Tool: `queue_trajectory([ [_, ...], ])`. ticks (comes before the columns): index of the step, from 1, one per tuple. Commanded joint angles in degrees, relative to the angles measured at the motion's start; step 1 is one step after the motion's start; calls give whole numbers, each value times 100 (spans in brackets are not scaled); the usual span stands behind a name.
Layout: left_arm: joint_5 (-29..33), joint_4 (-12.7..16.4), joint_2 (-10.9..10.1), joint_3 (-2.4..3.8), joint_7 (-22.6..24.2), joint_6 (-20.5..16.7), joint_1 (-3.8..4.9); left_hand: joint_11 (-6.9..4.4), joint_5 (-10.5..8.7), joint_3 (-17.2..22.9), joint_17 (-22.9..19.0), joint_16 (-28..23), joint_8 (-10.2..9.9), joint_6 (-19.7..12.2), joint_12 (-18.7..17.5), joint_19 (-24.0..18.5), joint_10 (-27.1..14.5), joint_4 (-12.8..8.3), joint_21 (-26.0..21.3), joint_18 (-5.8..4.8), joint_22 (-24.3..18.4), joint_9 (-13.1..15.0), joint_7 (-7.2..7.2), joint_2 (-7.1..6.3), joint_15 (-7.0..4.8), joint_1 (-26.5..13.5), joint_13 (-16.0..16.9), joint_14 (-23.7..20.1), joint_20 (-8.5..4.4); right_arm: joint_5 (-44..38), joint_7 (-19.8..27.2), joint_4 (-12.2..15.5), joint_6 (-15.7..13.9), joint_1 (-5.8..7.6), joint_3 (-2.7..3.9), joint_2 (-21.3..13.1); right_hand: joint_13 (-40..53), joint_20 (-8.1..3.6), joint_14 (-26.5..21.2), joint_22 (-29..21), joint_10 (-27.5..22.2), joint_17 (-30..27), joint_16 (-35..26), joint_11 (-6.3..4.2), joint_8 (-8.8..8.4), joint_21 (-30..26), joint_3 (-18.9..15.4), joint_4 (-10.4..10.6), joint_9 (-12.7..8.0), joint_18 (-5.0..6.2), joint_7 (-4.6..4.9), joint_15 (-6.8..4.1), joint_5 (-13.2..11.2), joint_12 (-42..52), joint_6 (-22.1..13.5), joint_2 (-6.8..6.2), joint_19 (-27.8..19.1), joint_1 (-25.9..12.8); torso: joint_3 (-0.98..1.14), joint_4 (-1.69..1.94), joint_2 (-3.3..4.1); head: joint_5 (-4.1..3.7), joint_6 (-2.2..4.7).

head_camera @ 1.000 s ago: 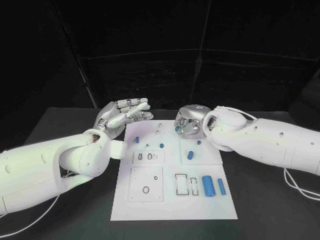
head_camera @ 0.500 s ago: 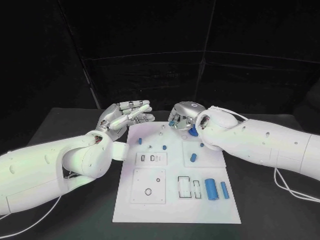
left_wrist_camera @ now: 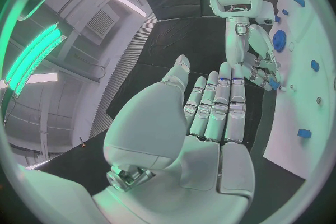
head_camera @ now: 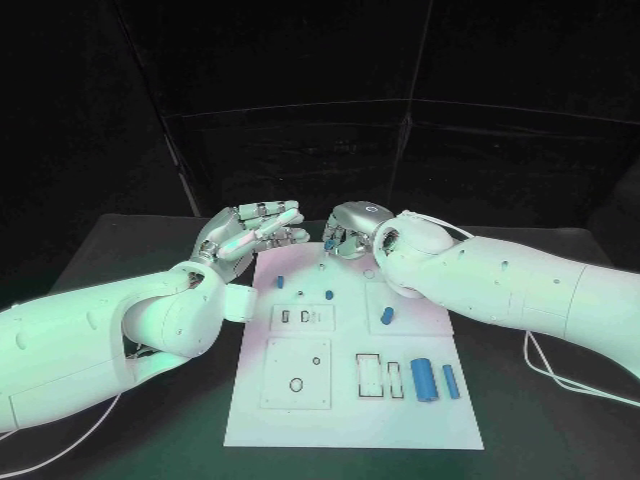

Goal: Assemble the parts on the task board

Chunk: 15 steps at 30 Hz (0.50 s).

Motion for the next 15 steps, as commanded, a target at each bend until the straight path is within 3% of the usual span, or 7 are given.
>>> queue_trajectory([
  [1,-1,19,3,6,21,54,24,7,19,0,-7,-36,-25,-50,-29,18,-22,-45,-28,14,-5,-6,207,52,12,-19,-4,9,37,9,32,-54,112,14,5,38,-5,-6,49,4,-14,8,-15,34,-15,19,22,-2,-3,-102,18,-18,-37,-18,-10,-35,38,1,-4,11,21,7,8],
  [4,-1,32,2,6,22,52,41,7,19,0,-7,-36,-25,-50,-29,18,-22,-45,-28,14,-5,-6,207,52,12,-19,-4,9,37,9,26,-132,168,14,6,94,-6,-5,50,9,-17,11,-16,35,-18,24,25,3,-4,-103,20,-16,-45,-22,-13,-45,37,-3,-8,10,22,25,1],
  [9,-1,37,6,6,21,53,56,7,19,0,-7,-36,-25,-50,-29,18,-22,-45,-28,14,-5,-6,207,52,12,-19,-4,9,37,3,2,-230,273,14,5,158,-6,-4,51,14,-18,13,-17,37,-20,29,25,9,-5,-104,21,-15,-51,-24,-13,-54,37,-9,-15,39,34,18,-7],
  [15,-1,34,3,6,20,50,63,7,19,0,-7,-36,-25,-50,-29,18,-22,-45,-28,14,-5,-6,207,52,12,-19,-4,9,37,-27,-42,-249,417,14,5,161,-7,-1,53,29,-23,17,-18,39,-24,40,26,18,-5,-106,22,-13,-62,-30,-17,-72,37,-19,-14,22,27,29,-30],
])
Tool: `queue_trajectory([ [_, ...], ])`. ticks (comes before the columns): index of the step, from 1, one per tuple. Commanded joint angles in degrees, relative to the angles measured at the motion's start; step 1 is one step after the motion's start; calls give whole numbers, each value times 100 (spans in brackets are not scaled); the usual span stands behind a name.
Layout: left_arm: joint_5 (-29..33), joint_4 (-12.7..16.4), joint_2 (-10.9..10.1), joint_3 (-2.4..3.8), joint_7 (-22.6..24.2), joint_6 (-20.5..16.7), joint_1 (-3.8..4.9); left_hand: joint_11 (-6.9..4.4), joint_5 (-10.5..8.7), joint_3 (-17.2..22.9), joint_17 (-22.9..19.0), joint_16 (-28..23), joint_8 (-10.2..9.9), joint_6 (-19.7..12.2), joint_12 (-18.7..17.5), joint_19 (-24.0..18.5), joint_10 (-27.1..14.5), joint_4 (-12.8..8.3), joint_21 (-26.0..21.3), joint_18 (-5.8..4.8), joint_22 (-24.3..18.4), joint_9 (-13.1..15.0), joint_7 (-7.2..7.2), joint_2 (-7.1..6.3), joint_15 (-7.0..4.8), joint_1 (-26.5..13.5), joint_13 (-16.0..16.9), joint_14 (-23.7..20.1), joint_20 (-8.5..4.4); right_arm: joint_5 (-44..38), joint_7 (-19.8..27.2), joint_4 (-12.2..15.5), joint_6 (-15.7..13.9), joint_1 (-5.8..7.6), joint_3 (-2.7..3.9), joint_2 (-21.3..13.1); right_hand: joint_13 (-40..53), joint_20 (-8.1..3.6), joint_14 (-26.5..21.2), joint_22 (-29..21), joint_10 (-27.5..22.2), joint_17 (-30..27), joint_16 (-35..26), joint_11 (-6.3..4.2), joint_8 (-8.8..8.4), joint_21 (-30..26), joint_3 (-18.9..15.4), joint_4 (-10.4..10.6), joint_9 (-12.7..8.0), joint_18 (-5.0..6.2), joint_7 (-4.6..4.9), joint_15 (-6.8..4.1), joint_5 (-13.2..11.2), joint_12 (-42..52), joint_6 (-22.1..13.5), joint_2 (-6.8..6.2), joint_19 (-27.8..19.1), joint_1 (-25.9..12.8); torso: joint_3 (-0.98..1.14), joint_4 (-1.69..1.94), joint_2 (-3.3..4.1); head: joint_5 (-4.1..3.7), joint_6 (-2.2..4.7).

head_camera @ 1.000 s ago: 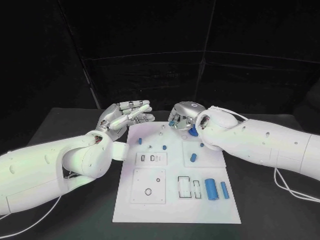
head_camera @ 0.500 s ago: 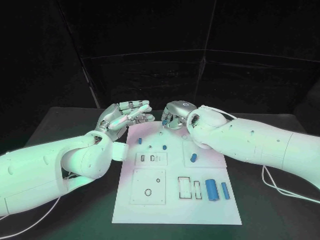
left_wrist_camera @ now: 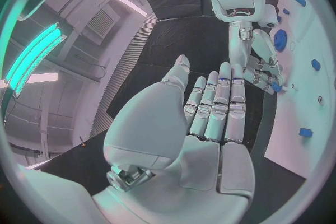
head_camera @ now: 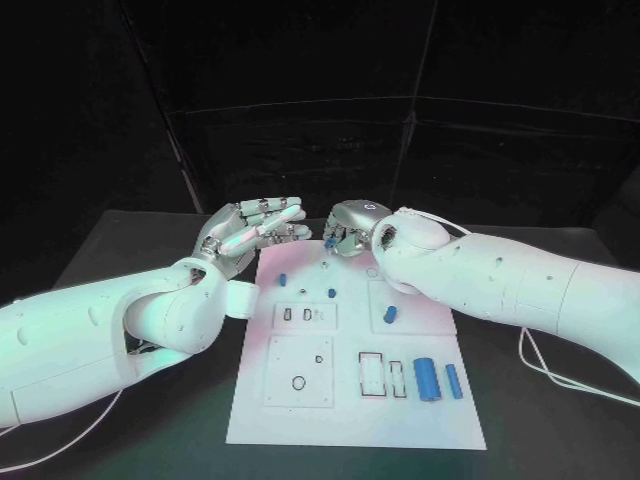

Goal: Assemble the parts on the task board

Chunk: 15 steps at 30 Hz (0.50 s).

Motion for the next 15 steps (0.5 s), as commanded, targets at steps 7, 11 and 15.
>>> queue_trajectory([
  [7,-2,10,0,6,22,49,22,6,19,-3,-5,-39,-31,-46,-33,26,-16,-62,-35,16,-9,-3,207,62,10,-11,-2,19,37,-54,-74,-1,318,-1,-6,3,-8,0,53,16,-26,10,-20,40,4,45,23,27,3,-107,25,-12,-41,-35,-19,-75,35,-13,4,-9,1,20,-19],
  [11,-2,6,3,6,21,51,25,6,19,-3,-5,-39,-31,-46,-33,26,-16,-62,-35,16,-9,-3,207,62,10,-11,-2,19,37,-70,-98,4,326,-1,-6,-1,-8,1,54,17,-30,12,-21,41,1,47,24,31,2,-107,26,-11,-44,-38,-23,-83,33,-17,7,-7,-1,23,-26],
  [15,-2,2,3,6,20,53,26,6,19,-3,-5,-39,-31,-46,-33,26,-16,-62,-35,16,-9,-3,207,62,10,-11,-2,19,37,-116,-124,24,308,-1,-6,-26,-8,1,54,17,-30,12,-21,41,1,47,24,31,2,-107,26,-11,-44,-38,-23,-83,33,-17,7,-14,2,29,-22],
])
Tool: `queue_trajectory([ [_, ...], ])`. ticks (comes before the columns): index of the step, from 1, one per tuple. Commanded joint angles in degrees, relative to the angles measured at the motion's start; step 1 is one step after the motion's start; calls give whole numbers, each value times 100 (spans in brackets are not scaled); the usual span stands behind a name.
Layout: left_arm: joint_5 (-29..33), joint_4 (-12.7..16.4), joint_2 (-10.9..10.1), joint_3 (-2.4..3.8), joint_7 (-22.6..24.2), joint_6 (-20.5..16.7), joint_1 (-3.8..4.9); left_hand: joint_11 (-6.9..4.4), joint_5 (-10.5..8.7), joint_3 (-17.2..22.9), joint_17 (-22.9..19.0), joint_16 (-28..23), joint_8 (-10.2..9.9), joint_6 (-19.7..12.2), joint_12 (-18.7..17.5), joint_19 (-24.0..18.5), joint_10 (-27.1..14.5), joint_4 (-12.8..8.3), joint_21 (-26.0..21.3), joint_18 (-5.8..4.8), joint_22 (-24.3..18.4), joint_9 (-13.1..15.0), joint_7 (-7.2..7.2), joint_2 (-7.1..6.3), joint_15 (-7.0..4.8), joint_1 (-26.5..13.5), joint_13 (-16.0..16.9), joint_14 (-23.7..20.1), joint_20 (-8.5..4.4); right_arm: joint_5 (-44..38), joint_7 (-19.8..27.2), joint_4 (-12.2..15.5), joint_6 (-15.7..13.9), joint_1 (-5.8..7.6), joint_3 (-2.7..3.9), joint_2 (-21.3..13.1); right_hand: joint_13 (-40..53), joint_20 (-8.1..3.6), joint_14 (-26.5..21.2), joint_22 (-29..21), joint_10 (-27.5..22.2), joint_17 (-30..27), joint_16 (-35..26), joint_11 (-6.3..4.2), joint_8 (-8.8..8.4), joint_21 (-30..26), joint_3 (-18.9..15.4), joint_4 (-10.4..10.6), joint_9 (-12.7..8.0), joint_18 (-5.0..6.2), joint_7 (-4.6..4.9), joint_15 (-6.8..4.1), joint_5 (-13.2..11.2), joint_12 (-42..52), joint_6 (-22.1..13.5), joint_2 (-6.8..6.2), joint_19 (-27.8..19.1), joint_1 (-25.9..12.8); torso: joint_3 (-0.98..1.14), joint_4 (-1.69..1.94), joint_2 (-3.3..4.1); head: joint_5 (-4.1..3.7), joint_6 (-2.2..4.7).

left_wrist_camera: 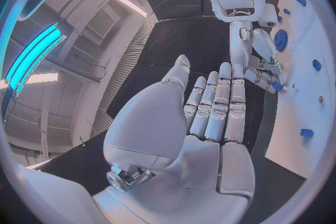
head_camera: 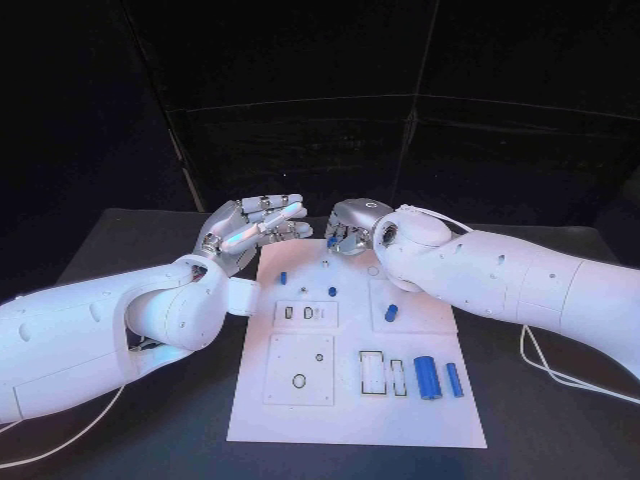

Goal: Assemble the parts on the task board

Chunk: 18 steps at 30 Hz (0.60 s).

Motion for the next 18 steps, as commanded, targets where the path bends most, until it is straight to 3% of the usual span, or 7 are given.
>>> queue_trajectory([
  [1,-3,5,3,6,22,54,12,6,19,5,-5,-39,-31,-46,-33,6,-16,-21,-35,16,-10,-3,207,62,10,-11,-2,19,18,-98,-88,19,169,-17,-17,-26,-10,1,54,5,-9,5,-21,21,22,24,9,16,4,-107,25,-11,-23,-39,-5,-66,34,0,1,-10,1,9,1],
  [18,-3,-65,51,6,-2,65,13,6,19,5,-5,-39,-31,-46,-33,6,-16,-21,-35,16,-10,-3,207,62,10,-11,-2,19,18,-106,-96,64,38,-17,-17,-31,-10,6,58,0,-23,16,-25,27,12,29,9,48,2,-105,31,-6,-25,-51,-20,-107,20,-29,4,-8,2,20,5],
])
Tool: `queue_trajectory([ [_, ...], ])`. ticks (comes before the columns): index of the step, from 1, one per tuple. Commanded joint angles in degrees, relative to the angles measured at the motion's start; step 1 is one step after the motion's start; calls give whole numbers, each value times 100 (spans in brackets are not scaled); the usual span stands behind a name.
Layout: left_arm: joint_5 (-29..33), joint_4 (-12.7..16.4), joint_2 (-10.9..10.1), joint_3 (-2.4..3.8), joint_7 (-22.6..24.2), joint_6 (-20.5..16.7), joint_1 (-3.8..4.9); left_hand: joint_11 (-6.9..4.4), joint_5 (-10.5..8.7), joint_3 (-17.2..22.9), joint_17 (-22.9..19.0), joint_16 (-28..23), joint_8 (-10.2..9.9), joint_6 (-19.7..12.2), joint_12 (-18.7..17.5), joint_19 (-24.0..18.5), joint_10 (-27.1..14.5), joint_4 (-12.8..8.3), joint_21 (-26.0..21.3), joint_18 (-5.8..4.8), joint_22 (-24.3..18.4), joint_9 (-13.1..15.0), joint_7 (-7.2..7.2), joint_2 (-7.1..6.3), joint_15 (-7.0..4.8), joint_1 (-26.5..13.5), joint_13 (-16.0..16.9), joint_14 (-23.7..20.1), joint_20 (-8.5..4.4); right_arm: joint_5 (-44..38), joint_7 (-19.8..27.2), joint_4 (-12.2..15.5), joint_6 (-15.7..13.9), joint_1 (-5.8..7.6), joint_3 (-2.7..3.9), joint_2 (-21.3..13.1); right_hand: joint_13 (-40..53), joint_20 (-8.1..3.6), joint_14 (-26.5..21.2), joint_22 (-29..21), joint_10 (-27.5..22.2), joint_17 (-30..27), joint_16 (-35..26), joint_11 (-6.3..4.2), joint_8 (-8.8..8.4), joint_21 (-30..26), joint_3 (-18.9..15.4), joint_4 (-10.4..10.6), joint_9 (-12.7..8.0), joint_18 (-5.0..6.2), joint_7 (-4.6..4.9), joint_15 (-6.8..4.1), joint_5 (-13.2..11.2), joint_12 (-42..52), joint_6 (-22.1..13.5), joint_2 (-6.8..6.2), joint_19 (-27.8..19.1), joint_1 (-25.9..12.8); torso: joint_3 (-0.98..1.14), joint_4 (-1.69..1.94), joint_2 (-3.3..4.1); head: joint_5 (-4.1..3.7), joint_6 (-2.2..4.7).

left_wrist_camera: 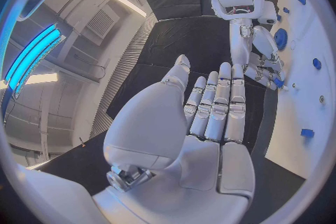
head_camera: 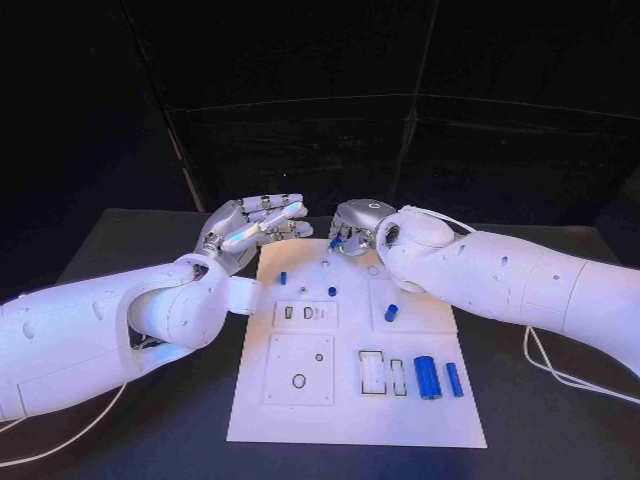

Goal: Assemble the parts on the task board

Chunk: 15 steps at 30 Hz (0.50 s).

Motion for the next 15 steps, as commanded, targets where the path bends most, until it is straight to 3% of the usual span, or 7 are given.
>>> queue_trajectory([
  [1,-3,-6,18,5,6,66,10,6,19,5,-5,-39,-31,-46,-33,6,-16,-21,-35,16,-5,-3,207,62,10,-11,-2,19,18,-23,8,24,26,-10,-11,25,-6,7,60,3,-26,14,-25,29,10,31,10,54,1,-105,32,-5,-25,-30,-22,-62,18,-26,1,1,-1,15,11],
  [15,-3,-37,28,5,-1,66,10,6,19,5,-5,-39,-32,-45,-33,7,-16,-24,-36,17,-5,-3,207,63,10,-11,-2,20,18,11,73,111,-91,-10,-11,6,-8,9,62,5,-42,21,-28,32,3,37,21,73,-1,-104,36,-4,-24,-39,-39,-77,11,-30,-5,0,0,19,3],
])
